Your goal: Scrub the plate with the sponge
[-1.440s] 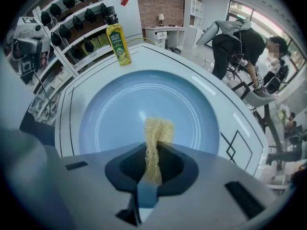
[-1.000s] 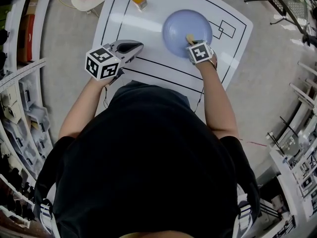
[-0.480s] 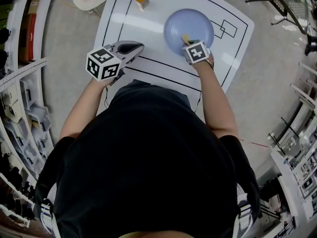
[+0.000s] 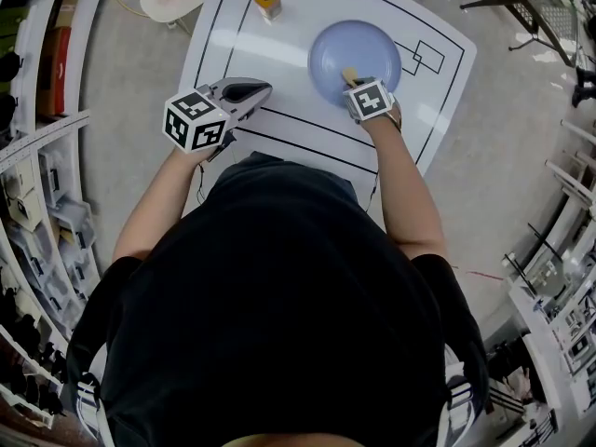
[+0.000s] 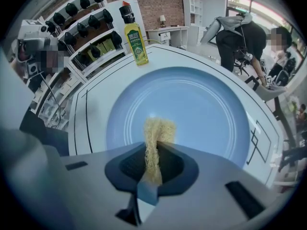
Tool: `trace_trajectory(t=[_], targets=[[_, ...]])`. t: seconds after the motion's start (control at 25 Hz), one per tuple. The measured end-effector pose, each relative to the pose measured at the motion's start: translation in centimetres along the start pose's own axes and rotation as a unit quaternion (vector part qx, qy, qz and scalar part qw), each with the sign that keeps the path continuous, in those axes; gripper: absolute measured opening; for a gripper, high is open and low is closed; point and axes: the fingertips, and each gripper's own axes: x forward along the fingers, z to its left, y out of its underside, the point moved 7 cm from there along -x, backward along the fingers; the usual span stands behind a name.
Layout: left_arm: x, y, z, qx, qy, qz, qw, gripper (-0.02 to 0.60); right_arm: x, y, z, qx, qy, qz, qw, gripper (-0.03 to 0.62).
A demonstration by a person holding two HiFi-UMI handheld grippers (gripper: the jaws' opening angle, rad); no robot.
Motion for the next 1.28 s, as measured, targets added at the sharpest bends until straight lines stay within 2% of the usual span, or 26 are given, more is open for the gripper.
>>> trace_trajectory(t=[0.48,0.72,1.28], targets=[[-0.9,-1.6,-0.6,0.016,-0.001,-0.013,0.9998,0.008,-2.7,-0.5,0.4,0.024,-0.013,-0.046,0.999,0.038],[-1.5,-2.6,-1.0,0.033,0.006,-0.021,0.9992,0.008,-5.2,-1.3,0.5,0.024,-0.010,-0.105,0.994,0.037],[-1.3,-5.5,-2.9,0.098,0.032,-0.018,0.9945,0.008,-13.1,-0.9,1.5,0.038,0.038,-0.214,0.975,0.037]])
